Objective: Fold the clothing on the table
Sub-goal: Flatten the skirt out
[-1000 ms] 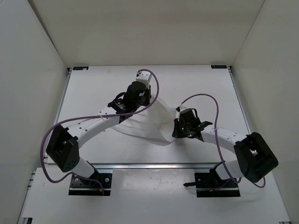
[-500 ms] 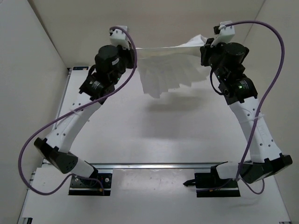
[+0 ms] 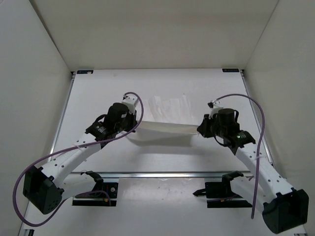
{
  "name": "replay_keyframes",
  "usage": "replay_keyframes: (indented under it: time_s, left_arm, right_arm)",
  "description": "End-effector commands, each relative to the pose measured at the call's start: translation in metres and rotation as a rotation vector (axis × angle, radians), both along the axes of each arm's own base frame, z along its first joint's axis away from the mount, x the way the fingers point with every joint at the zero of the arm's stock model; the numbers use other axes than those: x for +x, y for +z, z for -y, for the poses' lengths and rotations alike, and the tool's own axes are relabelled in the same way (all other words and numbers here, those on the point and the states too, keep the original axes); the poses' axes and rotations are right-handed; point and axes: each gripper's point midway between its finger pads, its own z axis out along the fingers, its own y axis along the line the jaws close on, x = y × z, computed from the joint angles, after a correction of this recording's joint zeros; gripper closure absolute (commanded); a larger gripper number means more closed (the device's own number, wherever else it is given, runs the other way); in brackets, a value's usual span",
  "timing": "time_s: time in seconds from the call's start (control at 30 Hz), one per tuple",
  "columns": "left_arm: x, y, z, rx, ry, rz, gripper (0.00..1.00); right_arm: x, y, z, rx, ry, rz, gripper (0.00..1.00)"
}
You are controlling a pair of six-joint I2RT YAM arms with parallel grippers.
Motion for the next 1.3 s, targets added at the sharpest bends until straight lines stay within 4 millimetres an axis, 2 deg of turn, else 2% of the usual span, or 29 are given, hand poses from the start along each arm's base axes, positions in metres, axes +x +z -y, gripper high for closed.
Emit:
replay_keyframes:
  time_s: [0.0, 0.07, 0.13, 0.2, 0.27, 0.3, 0.37, 0.4, 0.43, 0.47, 0.5, 0.53, 0.57, 0.63, 0.67, 0.7, 0.73, 0.77, 0.8, 0.83, 0.9, 0.93, 0.97, 1.0, 1.03, 1.07, 1.13, 1.17, 1.27]
  left_arm:
    - [-0.015, -0.006, -0.061, 0.066, 0.199, -0.017, 1.00]
    - [-0.016, -0.020, -0.061, 0.036, 0.209, -0.059, 1.00]
    - [-0.010, -0.025, -0.054, 0.024, 0.203, -0.071, 1.00]
    - [0.012, -0.026, -0.044, 0.032, 0.196, -0.068, 1.00]
    - [0.048, 0.004, -0.028, 0.032, 0.178, -0.017, 1.00]
    - [0.062, -0.010, -0.025, 0.074, 0.178, -0.058, 1.00]
    - [0.111, 0.049, -0.007, 0.054, 0.172, 0.031, 1.00]
    - [0.128, 0.044, -0.002, 0.083, 0.175, 0.001, 1.00]
    - [0.146, 0.092, 0.006, 0.054, 0.178, 0.076, 1.00]
    - [0.167, 0.132, 0.016, 0.019, 0.174, 0.150, 1.00]
    - [0.175, 0.135, 0.024, 0.031, 0.173, 0.150, 1.00]
    - [0.181, 0.184, 0.025, 0.001, 0.185, 0.251, 1.00]
    - [0.180, 0.217, 0.028, -0.016, 0.186, 0.326, 1.00]
    - [0.176, 0.252, 0.029, -0.051, 0.203, 0.423, 1.00]
    - [0.170, 0.257, 0.029, -0.070, 0.194, 0.443, 1.00]
    - [0.161, 0.272, 0.024, -0.102, 0.190, 0.472, 1.00]
    - [0.162, 0.248, 0.027, -0.083, 0.173, 0.437, 1.00]
    - [0.155, 0.223, 0.023, -0.049, 0.170, 0.406, 1.00]
    - [0.142, 0.227, 0.020, -0.051, 0.165, 0.425, 1.00]
    - [0.132, 0.199, 0.017, -0.014, 0.164, 0.386, 1.00]
    - [0.107, 0.129, 0.015, 0.056, 0.135, 0.277, 1.00]
    - [0.091, 0.125, 0.014, 0.027, 0.130, 0.262, 1.00]
    - [0.077, 0.082, 0.011, 0.059, 0.109, 0.184, 1.00]
    - [0.056, 0.056, 0.006, 0.036, 0.111, 0.121, 1.00]
    - [0.040, 0.056, 0.003, -0.019, 0.111, 0.107, 1.00]
    - [0.021, 0.019, -0.002, 0.005, 0.091, 0.021, 1.00]
    - [-0.016, -0.005, -0.007, -0.022, 0.058, -0.057, 1.00]
    - [-0.034, -0.027, -0.014, 0.001, 0.053, -0.125, 1.00]
    - [-0.060, -0.031, -0.029, -0.047, 0.086, -0.180, 1.00]
  right_arm:
    - [-0.015, -0.015, 0.041, 0.001, -0.201, -0.029, 1.00]
    - [-0.017, -0.020, 0.038, 0.012, -0.188, -0.041, 1.00]
    - [-0.006, -0.015, 0.035, 0.023, -0.173, -0.023, 1.00]
    - [0.014, -0.010, 0.033, 0.028, -0.161, -0.020, 1.00]
    - [0.047, 0.022, 0.033, 0.004, -0.137, 0.057, 1.00]
    - [0.061, 0.021, 0.033, -0.015, -0.138, 0.044, 1.00]
    - [0.107, 0.084, 0.035, -0.059, -0.141, 0.176, 1.00]
    - [0.129, 0.111, 0.034, -0.080, -0.138, 0.218, 1.00]
    - [0.137, 0.130, 0.038, -0.091, -0.155, 0.247, 1.00]
    - [0.155, 0.164, 0.041, -0.109, -0.171, 0.316, 1.00]
    - [0.166, 0.199, 0.045, -0.118, -0.193, 0.386, 1.00]
    - [0.169, 0.213, 0.047, -0.121, -0.204, 0.409, 1.00]
    - [0.171, 0.243, 0.048, -0.117, -0.216, 0.472, 1.00]
    - [0.168, 0.280, 0.058, -0.150, -0.249, 0.574, 1.00]
    - [0.165, 0.286, 0.061, -0.155, -0.254, 0.601, 1.00]
    - [0.160, 0.279, 0.064, -0.159, -0.250, 0.596, 1.00]
    - [0.154, 0.278, 0.067, -0.154, -0.253, 0.609, 1.00]
    - [0.152, 0.252, 0.070, -0.164, -0.249, 0.567, 1.00]
    - [0.144, 0.225, 0.075, -0.169, -0.256, 0.517, 1.00]
    - [0.135, 0.219, 0.078, -0.168, -0.263, 0.515, 0.99]
    - [0.109, 0.133, 0.077, -0.169, -0.234, 0.342, 1.00]
    - [0.088, 0.103, 0.075, -0.151, -0.239, 0.281, 1.00]
    - [0.072, 0.096, 0.076, -0.135, -0.247, 0.269, 1.00]
    - [0.055, 0.061, 0.072, -0.114, -0.246, 0.194, 1.00]
    - [0.034, 0.038, 0.066, -0.082, -0.232, 0.146, 1.00]
    - [0.021, 0.028, 0.063, -0.068, -0.222, 0.115, 1.00]
    - [-0.012, 0.008, 0.047, 0.011, -0.183, 0.063, 1.00]
    - [-0.025, 0.000, 0.041, 0.016, -0.154, 0.029, 1.00]
    - [-0.050, 0.000, 0.019, 0.073, -0.078, -0.005, 1.00]
